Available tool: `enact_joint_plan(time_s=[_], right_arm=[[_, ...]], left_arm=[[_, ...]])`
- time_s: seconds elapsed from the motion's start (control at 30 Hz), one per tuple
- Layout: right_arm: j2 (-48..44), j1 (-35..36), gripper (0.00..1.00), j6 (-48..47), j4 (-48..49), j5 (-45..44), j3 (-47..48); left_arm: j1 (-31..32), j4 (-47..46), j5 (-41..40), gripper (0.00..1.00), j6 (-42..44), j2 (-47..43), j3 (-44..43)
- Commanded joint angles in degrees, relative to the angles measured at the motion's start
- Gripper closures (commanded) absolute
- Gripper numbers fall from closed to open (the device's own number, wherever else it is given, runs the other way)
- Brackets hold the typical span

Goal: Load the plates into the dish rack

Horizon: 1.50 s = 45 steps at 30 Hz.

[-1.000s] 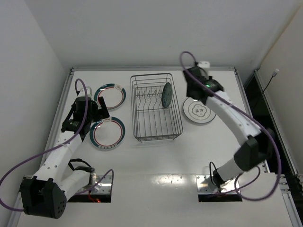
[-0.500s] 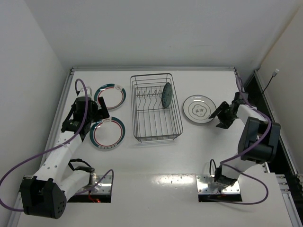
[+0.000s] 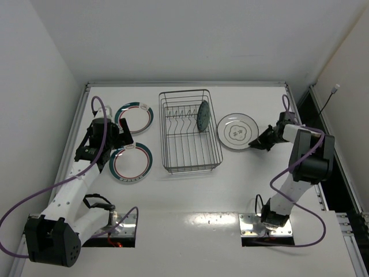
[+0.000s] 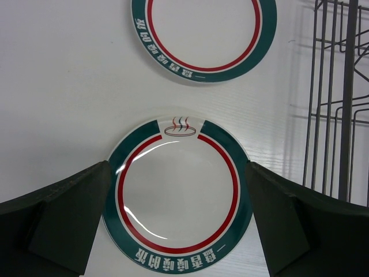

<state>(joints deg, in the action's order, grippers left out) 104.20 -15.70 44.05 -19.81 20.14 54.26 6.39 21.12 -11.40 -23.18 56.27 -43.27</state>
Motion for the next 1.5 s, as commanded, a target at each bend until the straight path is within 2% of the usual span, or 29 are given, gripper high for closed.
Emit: enact_joint_plan(time_s=[0.0, 0.07, 0.17, 0.23, 0.27, 0.33, 0.37, 0.4, 0.53, 0.73, 0.83, 1.1, 1.23, 1.47], right_arm=[[-0.7, 0.8, 1.00, 0.2, 0.5, -0.7, 2.4], [-3.9, 0.8, 1.00, -0.4, -0.2, -2.7, 2.4], [-15.5, 3.1, 1.00, 0.4, -3.8, -14.5, 5.0], [-23.3, 7.4, 1.00, 1.6, -5.7, -20.4, 9.9], [-25.1, 11.5, 1.00, 1.6, -7.9, -26.8, 12.0], [-26.9, 16.2, 1.00, 1.6, -11.1, -33.7, 19.4], [-26.9, 18.5, 1.00, 1.6, -13.5, -39.9, 21.8], [-26.9, 23.0, 1.00, 0.8, -14.3, -42.7, 25.9], [-22.4, 32.6, 1.00, -1.9, -17.0, -54.8, 34.1], [-12.4, 44.9, 1.00, -10.7, -16.1, -65.2, 41.8], [-5.5, 49.3, 1.00, -12.7, -20.5, -70.7, 48.2], [3.5, 54.4, 1.00, -15.2, -21.1, -76.3, 53.2], [6.3, 57.8, 1.00, -18.5, -20.3, -80.0, 52.7], [6.4, 60.8, 1.00, -22.1, -17.6, -85.9, 52.7]], left_arm=[[0.4, -0.9, -0.1, 0.00, -0.2, -0.2, -1.1], [0.4, -0.9, -0.1, 0.00, -0.2, -0.2, -1.1], [0.4, -0.9, -0.1, 0.00, -0.2, -0.2, -1.1], [0.4, -0.9, -0.1, 0.00, -0.2, -0.2, -1.1], [0.4, -0.9, -0.1, 0.00, -0.2, -0.2, -1.1], [0.4, -0.9, -0.1, 0.00, -0.2, 0.3, -1.1], [0.4, -0.9, -0.1, 0.00, -0.2, 0.3, -1.1], [0.4, -0.9, -0.1, 0.00, -0.2, 0.3, -1.1], [0.4, -0.9, -0.1, 0.00, -0.2, 0.3, -1.1], [0.4, -0.9, -0.1, 0.00, -0.2, 0.3, -1.1], [0.4, -0.9, -0.1, 0.00, -0.2, 0.9, -1.1], [0.4, -0.9, -0.1, 0.00, -0.2, 0.9, -1.1], [0.4, -0.9, -0.1, 0.00, -0.2, 0.9, -1.1], [0.4, -0.9, -0.1, 0.00, -0.2, 0.9, -1.1]])
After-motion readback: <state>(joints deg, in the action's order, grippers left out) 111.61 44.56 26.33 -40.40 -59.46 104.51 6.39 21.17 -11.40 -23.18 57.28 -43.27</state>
